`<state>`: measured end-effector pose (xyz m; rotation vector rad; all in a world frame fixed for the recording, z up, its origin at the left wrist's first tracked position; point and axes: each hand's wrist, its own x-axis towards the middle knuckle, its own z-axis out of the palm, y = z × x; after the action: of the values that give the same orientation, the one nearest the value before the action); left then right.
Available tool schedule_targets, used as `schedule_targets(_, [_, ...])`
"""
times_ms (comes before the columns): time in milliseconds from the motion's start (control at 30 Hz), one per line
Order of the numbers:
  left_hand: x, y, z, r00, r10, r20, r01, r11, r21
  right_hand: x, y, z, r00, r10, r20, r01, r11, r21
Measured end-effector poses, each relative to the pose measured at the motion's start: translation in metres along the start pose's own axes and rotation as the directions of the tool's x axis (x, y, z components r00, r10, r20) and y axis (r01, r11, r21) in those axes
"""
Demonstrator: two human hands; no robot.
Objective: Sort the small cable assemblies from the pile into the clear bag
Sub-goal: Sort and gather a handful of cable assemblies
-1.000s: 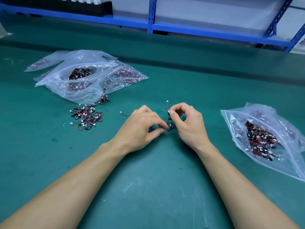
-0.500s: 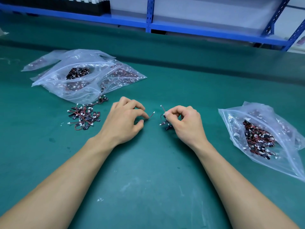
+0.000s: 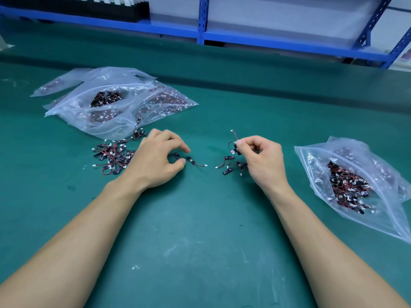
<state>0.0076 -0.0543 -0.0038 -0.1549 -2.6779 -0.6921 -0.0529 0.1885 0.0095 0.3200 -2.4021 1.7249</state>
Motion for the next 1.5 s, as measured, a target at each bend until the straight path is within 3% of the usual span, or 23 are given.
schedule_targets(467, [0.004, 0.006, 0.012, 0.991, 0.125, 0.045, -0.127, 0.991, 0.03, 0.005, 0.005, -0.006, 0.995, 0.052, -0.083, -0.043, 0.994, 0.105])
schedule_targets(667, [0.003, -0.007, 0.001, 0.998, -0.034, -0.044, 0.036, 0.998, 0.048, 0.006, 0.003, -0.012, 0.993, 0.046, -0.104, -0.031, 0.989, 0.142])
schedule_targets(767, [0.003, -0.011, -0.003, 0.994, -0.106, -0.021, 0.107, 0.993, 0.058, 0.002, -0.002, -0.014, 0.995, 0.022, -0.095, -0.008, 0.989, 0.145])
schedule_targets(933, [0.003, -0.008, -0.005, 0.995, -0.096, 0.01, 0.096, 0.995, -0.007, -0.02, -0.019, -0.005, 0.99, -0.111, 0.087, 0.107, 0.993, 0.048])
schedule_targets(1067, [0.004, -0.008, -0.003, 0.997, -0.076, -0.018, 0.076, 0.996, -0.039, -0.049, -0.031, 0.02, 0.906, -0.249, 0.343, 0.288, 0.955, -0.066])
schedule_targets(1167, [0.003, -0.008, -0.002, 0.996, -0.076, -0.044, 0.073, 0.995, -0.069, -0.058, -0.032, 0.028, 0.842, -0.262, 0.471, 0.345, 0.934, -0.098])
schedule_targets(1400, [0.002, -0.006, -0.002, 0.991, -0.1, -0.092, 0.085, 0.985, -0.153, -0.055, -0.028, 0.027, 0.786, -0.26, 0.561, 0.4, 0.906, -0.14])
schedule_targets(1500, [0.001, -0.004, -0.004, 0.988, -0.099, -0.122, 0.078, 0.983, -0.166, -0.042, -0.027, 0.011, 0.876, -0.271, 0.4, 0.342, 0.932, -0.119])
